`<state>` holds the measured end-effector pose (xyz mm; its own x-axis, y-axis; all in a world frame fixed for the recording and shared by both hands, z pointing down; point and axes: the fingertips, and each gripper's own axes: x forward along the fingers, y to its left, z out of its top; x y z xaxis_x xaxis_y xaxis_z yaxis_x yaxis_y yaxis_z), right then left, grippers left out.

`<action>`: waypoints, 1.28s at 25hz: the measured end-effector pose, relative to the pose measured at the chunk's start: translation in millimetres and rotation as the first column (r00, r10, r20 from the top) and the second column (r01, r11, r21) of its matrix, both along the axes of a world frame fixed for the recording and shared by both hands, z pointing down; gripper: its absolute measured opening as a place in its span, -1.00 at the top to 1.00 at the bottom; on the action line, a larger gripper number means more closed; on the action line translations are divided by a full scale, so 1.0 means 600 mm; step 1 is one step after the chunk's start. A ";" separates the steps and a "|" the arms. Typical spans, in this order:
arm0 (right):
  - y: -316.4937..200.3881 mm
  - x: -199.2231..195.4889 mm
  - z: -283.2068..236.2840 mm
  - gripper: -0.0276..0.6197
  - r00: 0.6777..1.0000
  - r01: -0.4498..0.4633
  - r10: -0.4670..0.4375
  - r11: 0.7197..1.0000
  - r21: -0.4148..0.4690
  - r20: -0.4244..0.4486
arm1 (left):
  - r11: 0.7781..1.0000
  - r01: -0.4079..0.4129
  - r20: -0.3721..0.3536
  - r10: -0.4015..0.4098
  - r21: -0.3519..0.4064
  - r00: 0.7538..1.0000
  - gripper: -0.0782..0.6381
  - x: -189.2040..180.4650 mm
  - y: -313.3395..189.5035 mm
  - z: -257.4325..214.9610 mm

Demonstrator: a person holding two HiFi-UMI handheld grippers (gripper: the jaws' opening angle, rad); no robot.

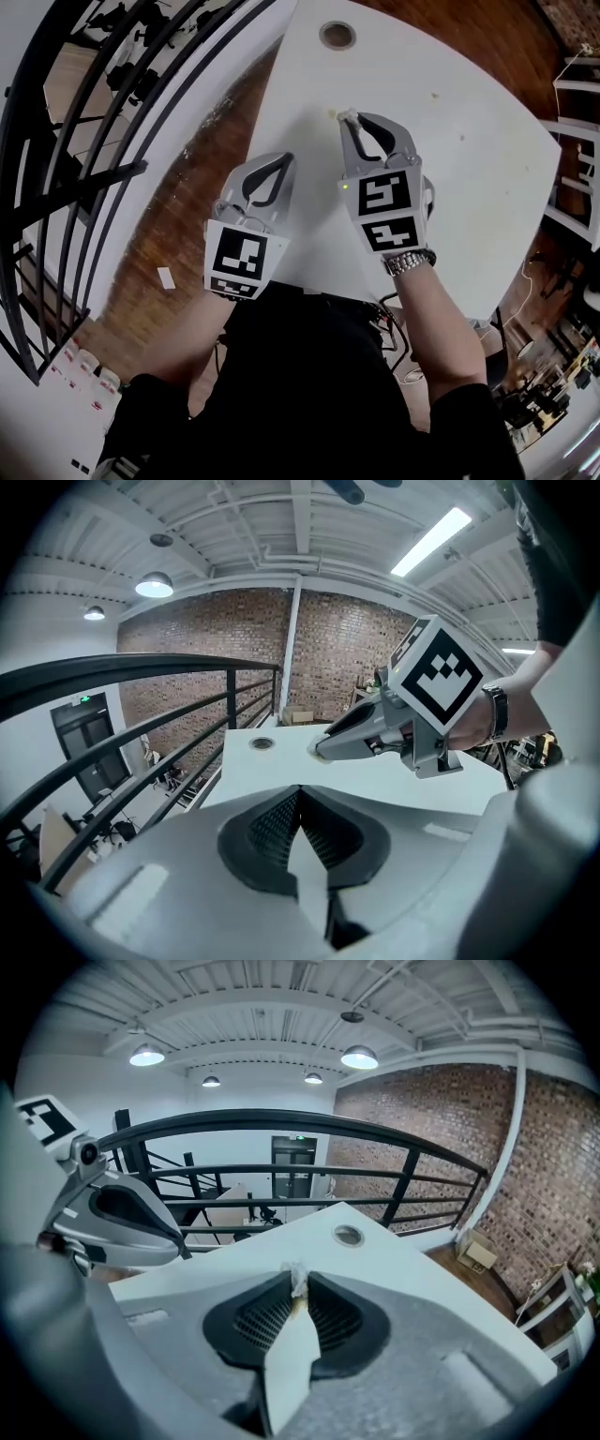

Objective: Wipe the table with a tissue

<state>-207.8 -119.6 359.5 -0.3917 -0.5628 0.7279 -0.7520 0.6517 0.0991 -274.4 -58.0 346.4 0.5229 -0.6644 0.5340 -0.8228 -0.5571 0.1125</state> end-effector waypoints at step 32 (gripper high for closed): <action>-0.028 -0.037 0.124 0.78 0.998 0.024 -0.029 0.997 -0.076 -0.058 | 1.000 -0.004 0.018 0.004 -0.018 1.000 0.73 -0.018 -0.023 0.030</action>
